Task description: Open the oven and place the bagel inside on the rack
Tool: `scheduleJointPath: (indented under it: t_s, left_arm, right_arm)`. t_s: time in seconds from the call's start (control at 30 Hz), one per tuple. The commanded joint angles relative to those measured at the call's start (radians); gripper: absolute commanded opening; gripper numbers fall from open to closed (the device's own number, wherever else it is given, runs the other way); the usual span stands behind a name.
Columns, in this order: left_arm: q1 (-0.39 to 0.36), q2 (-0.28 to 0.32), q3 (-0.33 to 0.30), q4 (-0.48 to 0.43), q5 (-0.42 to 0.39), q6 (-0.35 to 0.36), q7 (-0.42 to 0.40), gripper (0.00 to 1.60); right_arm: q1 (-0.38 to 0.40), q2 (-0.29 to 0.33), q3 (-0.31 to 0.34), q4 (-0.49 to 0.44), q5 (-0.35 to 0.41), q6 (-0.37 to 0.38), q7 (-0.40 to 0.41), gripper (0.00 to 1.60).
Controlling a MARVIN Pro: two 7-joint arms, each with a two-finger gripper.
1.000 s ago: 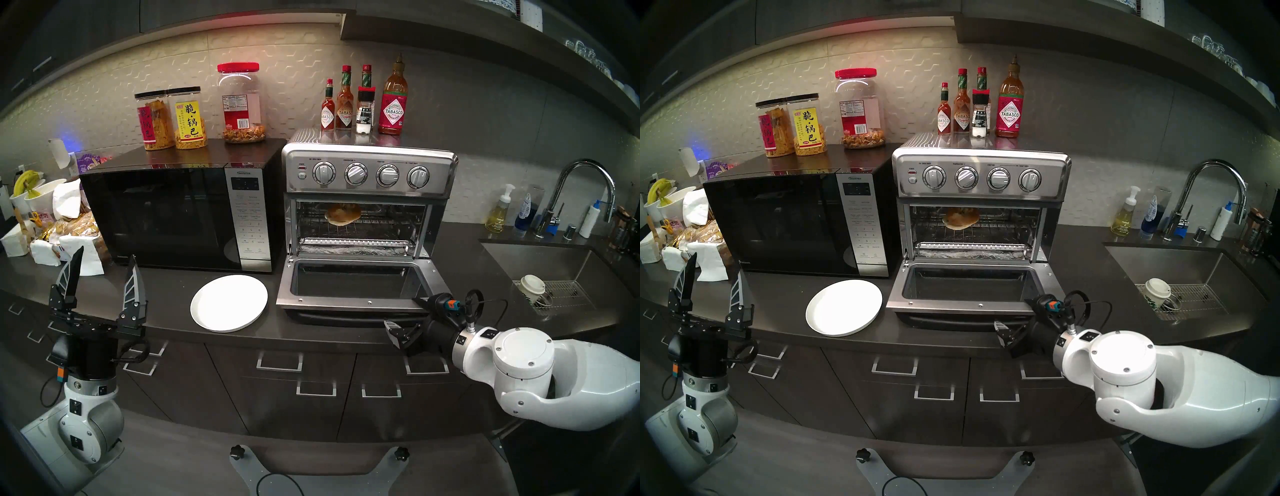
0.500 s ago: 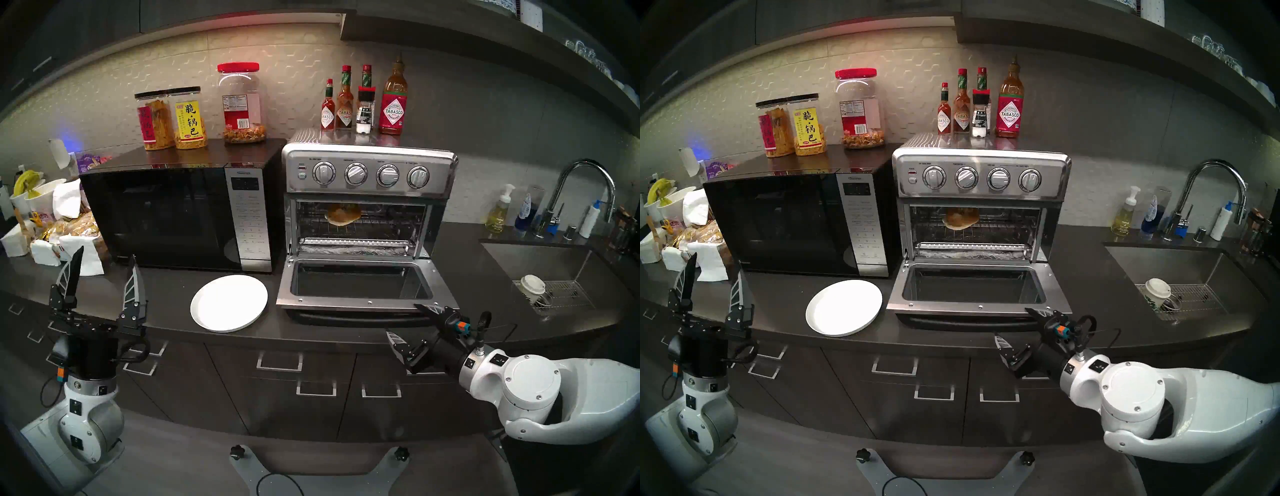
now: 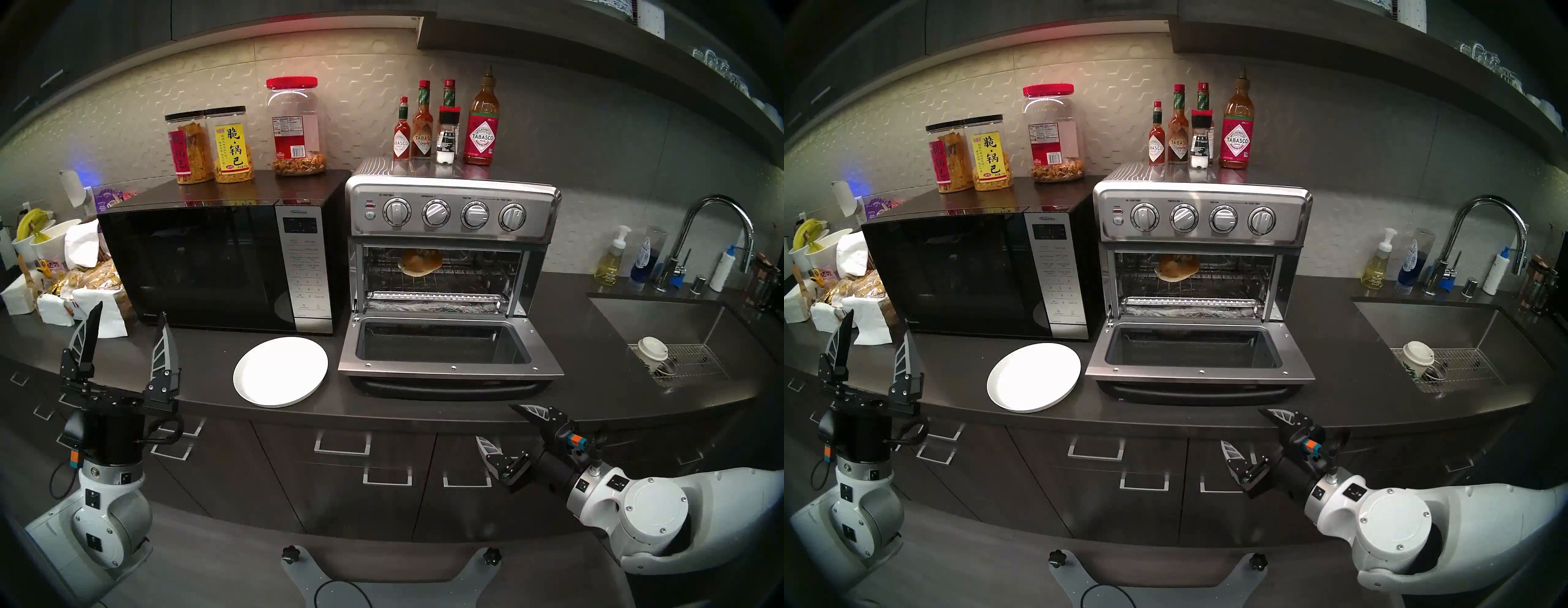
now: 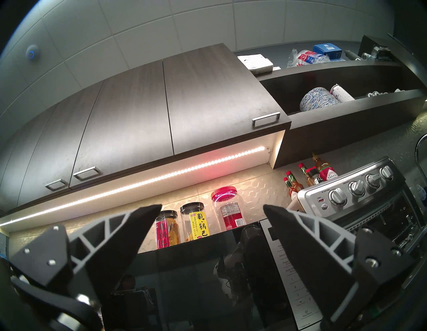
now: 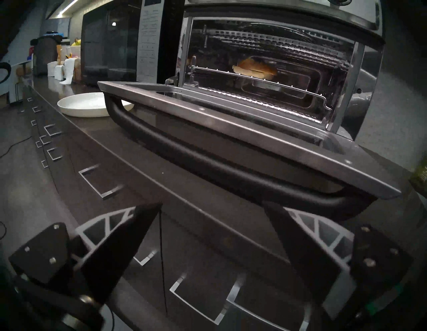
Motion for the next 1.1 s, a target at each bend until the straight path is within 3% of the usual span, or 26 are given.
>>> scheduleJointPath:
  t_s: [0.0, 0.07, 0.1, 0.13, 0.17, 0.2, 0.23, 0.33, 0.5, 0.57, 0.6, 0.77, 0.8, 0.87, 0.93, 1.0, 1.07]
  left_arm:
    - [-0.002, 0.0, -0.004, -0.007, 0.001, -0.002, 0.001, 1.6]
    - [-0.003, 0.0, -0.004, -0.007, 0.001, -0.002, 0.001, 1.6]
    - [-0.003, 0.0, -0.004, -0.007, 0.001, -0.002, 0.001, 1.6]
    - [-0.003, 0.0, -0.004, -0.007, 0.001, -0.002, 0.001, 1.6]
    - [-0.003, 0.0, -0.004, -0.007, 0.001, -0.002, 0.001, 1.6]
    - [-0.003, 0.0, -0.004, -0.007, 0.001, -0.002, 0.001, 1.6]
    - [-0.003, 0.0, -0.004, -0.008, 0.001, -0.002, 0.001, 1.6]
    - [-0.003, 0.0, -0.005, -0.008, 0.001, -0.002, 0.001, 1.6]
    - [-0.001, -0.001, -0.006, -0.01, 0.001, -0.002, 0.001, 1.6]
    - [-0.001, -0.001, -0.007, -0.01, 0.001, -0.002, 0.001, 1.6]
    - [-0.001, -0.001, -0.007, -0.011, 0.001, -0.002, 0.001, 1.6]
    - [0.001, -0.001, -0.009, -0.012, 0.001, -0.002, 0.001, 1.6]
    - [0.002, -0.002, -0.01, -0.012, 0.001, -0.002, 0.001, 1.6]
    - [0.003, -0.002, -0.01, -0.013, 0.001, -0.002, 0.001, 1.6]
    - [0.005, -0.002, -0.012, -0.014, 0.001, -0.001, 0.001, 1.6]
    - [0.006, -0.001, -0.013, -0.015, 0.0, -0.001, 0.001, 1.6]
    - [0.008, -0.001, -0.014, -0.016, 0.0, -0.001, 0.001, 1.6]
  right_arm:
    - [-0.046, 0.009, -0.017, -0.011, -0.056, -0.093, -0.026, 1.6]
    - [-0.056, 0.01, -0.025, -0.007, -0.074, -0.128, -0.035, 1.6]
    - [-0.063, 0.011, -0.028, 0.002, -0.093, -0.15, -0.05, 1.51]
    - [-0.068, 0.012, -0.031, 0.011, -0.107, -0.179, -0.057, 1.27]
    - [-0.073, 0.012, -0.033, 0.017, -0.119, -0.197, -0.065, 0.68]
    - [-0.073, 0.012, -0.033, 0.017, -0.119, -0.197, -0.065, 0.68]
    - [-0.085, 0.013, -0.04, 0.03, -0.142, -0.222, -0.076, 0.0]
    - [-0.094, 0.013, -0.045, 0.045, -0.168, -0.247, -0.091, 0.0]
    - [-0.125, 0.015, -0.053, 0.106, -0.29, -0.342, -0.151, 0.0]
    - [-0.13, 0.015, -0.055, 0.114, -0.306, -0.364, -0.154, 0.0]
    - [-0.136, 0.015, -0.052, 0.124, -0.354, -0.387, -0.184, 0.0]
    - [-0.157, 0.016, -0.052, 0.131, -0.447, -0.451, -0.236, 0.0]
    - [-0.17, 0.016, -0.053, 0.136, -0.502, -0.491, -0.267, 0.0]
    - [-0.175, 0.016, -0.053, 0.133, -0.523, -0.485, -0.282, 0.0]
    - [-0.185, 0.016, -0.064, 0.151, -0.583, -0.549, -0.304, 0.0]
    - [-0.184, -0.008, -0.073, 0.164, -0.617, -0.554, -0.315, 0.0]
    - [-0.176, -0.06, -0.069, 0.178, -0.636, -0.502, -0.311, 0.0]
